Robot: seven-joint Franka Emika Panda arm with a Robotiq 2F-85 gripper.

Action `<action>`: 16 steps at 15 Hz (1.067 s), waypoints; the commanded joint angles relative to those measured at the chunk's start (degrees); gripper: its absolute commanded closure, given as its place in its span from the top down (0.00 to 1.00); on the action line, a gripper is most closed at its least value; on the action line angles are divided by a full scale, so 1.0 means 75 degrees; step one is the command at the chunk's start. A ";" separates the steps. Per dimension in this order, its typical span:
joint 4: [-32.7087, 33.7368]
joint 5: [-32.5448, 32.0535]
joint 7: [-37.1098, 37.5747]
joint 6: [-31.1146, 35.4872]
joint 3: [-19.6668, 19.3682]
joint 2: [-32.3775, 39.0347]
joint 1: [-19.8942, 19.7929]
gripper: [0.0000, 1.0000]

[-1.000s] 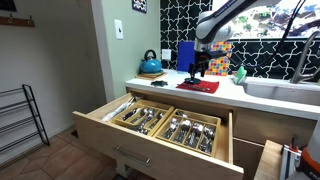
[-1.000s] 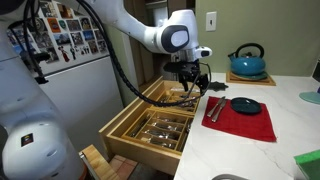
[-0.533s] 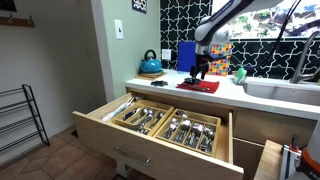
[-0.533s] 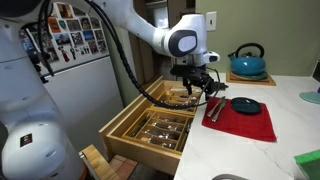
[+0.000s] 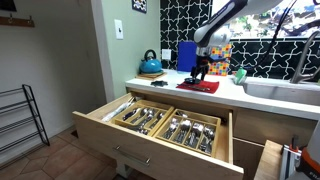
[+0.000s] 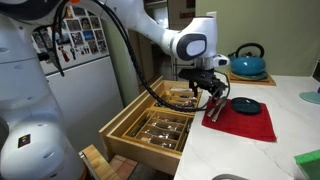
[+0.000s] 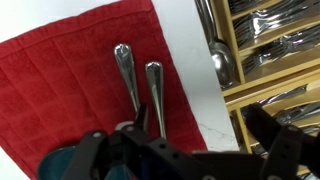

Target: Put the knife inside the drawer

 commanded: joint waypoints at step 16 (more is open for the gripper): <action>0.1178 0.0070 0.0072 0.0532 0.0194 0.1517 -0.0291 0.43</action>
